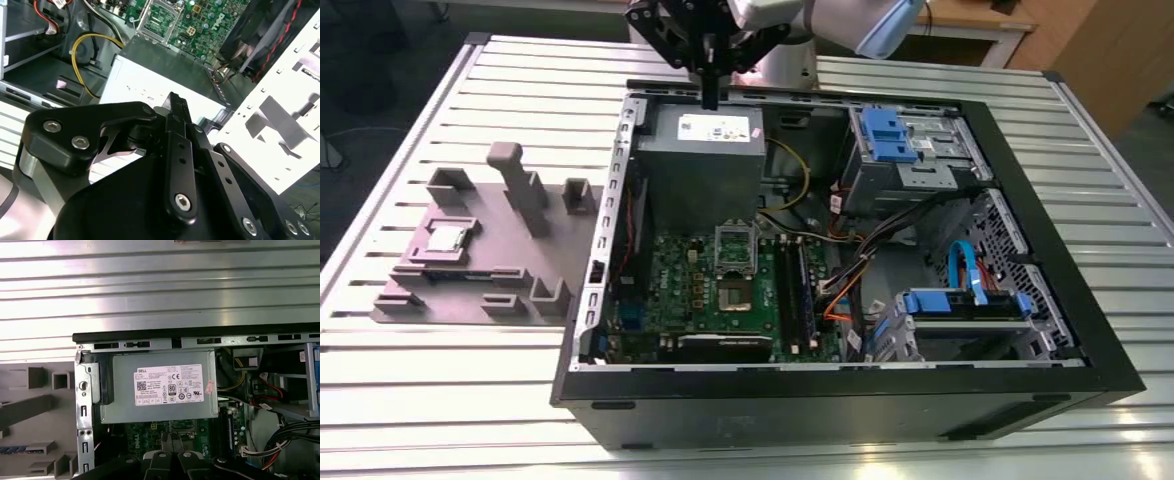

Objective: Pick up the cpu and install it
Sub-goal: 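Reach for the cpu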

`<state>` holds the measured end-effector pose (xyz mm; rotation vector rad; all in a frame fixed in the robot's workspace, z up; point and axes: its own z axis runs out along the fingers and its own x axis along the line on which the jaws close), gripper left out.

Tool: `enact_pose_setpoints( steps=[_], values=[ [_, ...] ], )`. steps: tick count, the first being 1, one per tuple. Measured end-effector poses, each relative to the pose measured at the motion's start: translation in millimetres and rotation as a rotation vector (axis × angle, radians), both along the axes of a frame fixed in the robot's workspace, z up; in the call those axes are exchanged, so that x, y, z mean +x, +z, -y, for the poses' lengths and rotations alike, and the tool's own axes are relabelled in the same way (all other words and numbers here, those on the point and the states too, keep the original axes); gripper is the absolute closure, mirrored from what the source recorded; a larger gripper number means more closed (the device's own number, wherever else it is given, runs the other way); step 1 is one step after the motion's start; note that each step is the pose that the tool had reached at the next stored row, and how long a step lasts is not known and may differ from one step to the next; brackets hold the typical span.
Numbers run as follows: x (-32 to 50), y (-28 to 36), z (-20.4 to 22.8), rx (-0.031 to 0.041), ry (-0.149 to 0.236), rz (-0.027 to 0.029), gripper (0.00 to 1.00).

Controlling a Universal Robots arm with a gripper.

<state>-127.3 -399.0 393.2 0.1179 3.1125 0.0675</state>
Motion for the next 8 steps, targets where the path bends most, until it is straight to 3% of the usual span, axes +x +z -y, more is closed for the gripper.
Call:
enact_pose_setpoints(
  steps=[8],
  values=[
    [-6.2,-0.1,0.0,0.0001,0.000,0.0000,0.90]
  ],
)
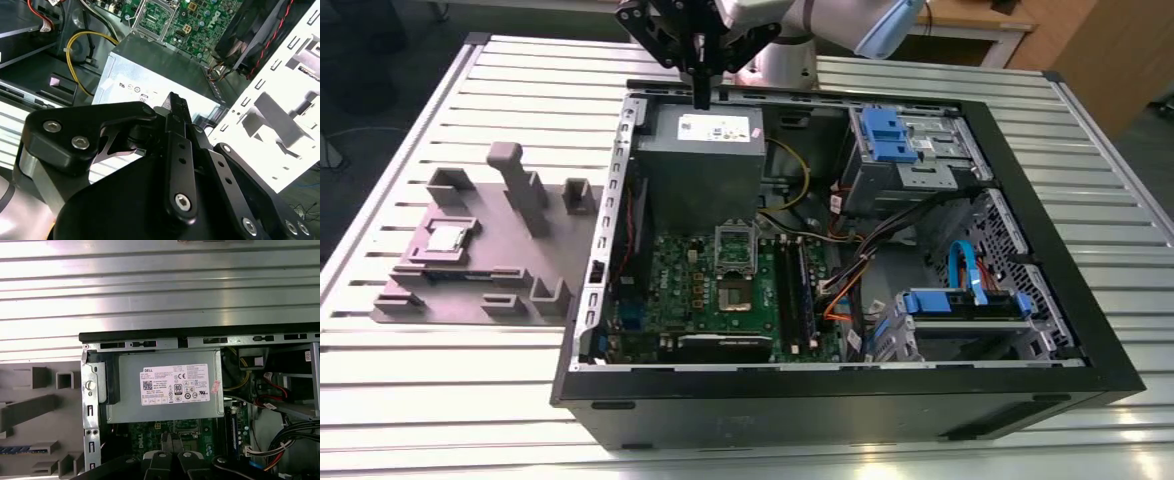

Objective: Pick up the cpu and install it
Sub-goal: 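Reach for the cpu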

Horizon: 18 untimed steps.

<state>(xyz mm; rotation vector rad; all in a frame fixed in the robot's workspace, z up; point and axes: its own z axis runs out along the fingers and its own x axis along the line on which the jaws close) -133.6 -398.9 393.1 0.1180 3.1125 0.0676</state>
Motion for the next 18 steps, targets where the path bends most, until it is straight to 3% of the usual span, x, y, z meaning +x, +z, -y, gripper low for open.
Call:
enact_pose_setpoints(
  steps=[13,15,18],
  values=[
    [-3.7,0.0,0.0,0.0000,0.000,0.0000,0.90],
    [-14.2,-0.4,0.0,0.0001,0.000,0.0001,0.90],
    [-14.7,-0.4,0.0,0.0000,0.000,0.0000,0.90]
  ],
)
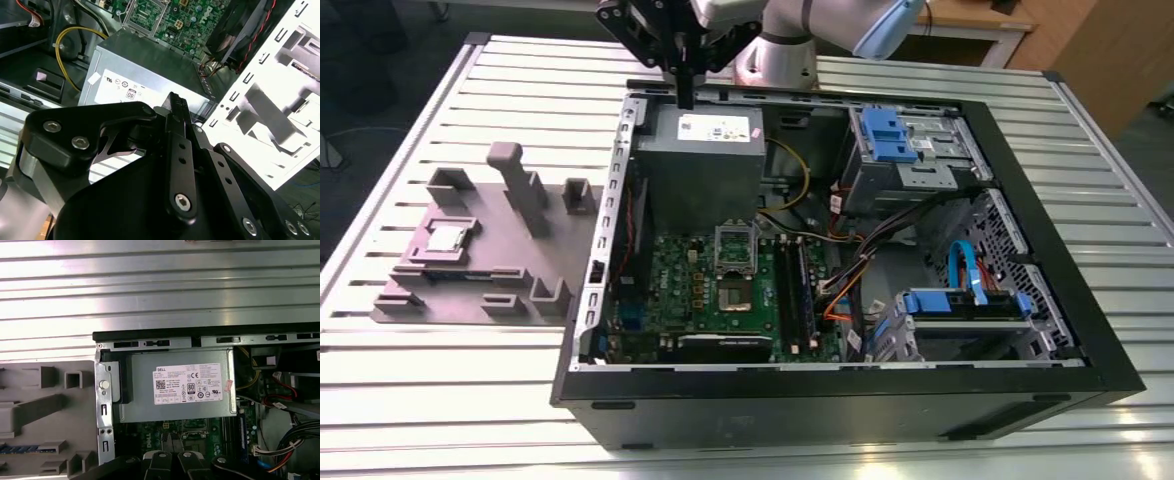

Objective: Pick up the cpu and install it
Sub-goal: 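Reach for the cpu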

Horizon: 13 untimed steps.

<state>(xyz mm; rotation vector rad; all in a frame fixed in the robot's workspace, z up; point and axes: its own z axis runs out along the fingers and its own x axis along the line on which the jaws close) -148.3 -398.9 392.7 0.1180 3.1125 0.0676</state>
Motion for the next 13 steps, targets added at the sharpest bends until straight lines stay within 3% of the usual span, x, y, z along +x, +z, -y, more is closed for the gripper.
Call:
enact_pose_setpoints(
  steps=[13],
  values=[
    [-3.1,0.0,0.0,0.0000,0.000,0.0000,0.90]
  ],
)
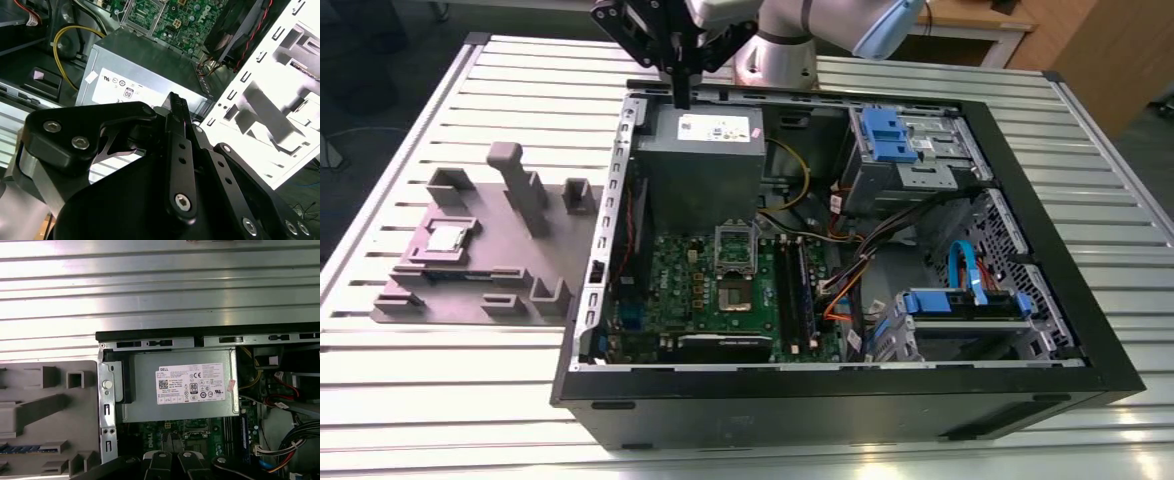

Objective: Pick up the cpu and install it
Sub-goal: 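Reach for the cpu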

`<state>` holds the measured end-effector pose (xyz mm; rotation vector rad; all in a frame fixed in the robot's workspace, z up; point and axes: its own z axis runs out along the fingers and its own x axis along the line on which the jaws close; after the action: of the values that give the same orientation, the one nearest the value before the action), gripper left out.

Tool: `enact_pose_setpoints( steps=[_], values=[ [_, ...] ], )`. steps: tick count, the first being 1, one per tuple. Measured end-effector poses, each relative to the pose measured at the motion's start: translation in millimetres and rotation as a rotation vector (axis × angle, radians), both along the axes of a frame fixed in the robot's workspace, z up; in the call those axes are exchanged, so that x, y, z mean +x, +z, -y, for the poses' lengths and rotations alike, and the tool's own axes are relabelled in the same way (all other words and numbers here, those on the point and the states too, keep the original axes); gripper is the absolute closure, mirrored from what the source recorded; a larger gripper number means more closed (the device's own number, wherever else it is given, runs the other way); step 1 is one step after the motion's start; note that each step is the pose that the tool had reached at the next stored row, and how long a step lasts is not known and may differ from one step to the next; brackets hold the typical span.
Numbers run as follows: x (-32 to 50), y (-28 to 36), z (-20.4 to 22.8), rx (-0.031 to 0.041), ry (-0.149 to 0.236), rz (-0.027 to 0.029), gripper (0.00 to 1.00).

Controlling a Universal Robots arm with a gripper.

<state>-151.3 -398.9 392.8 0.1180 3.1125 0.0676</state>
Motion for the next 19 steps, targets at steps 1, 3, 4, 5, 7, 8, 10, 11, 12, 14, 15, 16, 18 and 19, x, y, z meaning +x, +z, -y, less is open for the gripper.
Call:
enact_pose_setpoints(
  steps=[1,3,4,5,7,8,10,11,12,14,15,16,18,19],
  values=[
    [-0.2,0.0,0.0,0.0000,0.000,0.0000,0.90],
    [-0.7,0.0,0.0,0.0000,0.000,0.0000,0.90],
    [-1.0,0.0,0.0,0.0000,0.000,0.0000,0.90],
    [-1.2,0.0,0.0,0.0000,0.000,0.0000,0.90],
    [-1.6,0.0,0.0,0.0000,0.000,0.0000,0.90],
    [-1.9,0.0,0.0,0.0000,0.000,0.0000,0.90],
    [-2.3,0.0,0.0,0.0000,0.000,0.0000,0.90],
    [-2.6,0.0,0.0,0.0000,0.000,0.0000,0.90],
    [-2.8,0.0,0.0,0.0000,0.000,0.0000,0.90],
    [-3.4,0.0,0.0,0.0000,0.000,0.0000,0.90],
    [-3.6,0.0,0.0,0.0000,0.000,0.0000,0.90],
    [-3.9,0.0,0.0,0.0000,0.000,0.0000,0.90],
    [-4.3,-0.1,0.0,0.0000,0.000,0.0001,0.90],
    [-4.6,0.0,0.0,0.0000,0.000,0.0000,0.90]
  ],
)
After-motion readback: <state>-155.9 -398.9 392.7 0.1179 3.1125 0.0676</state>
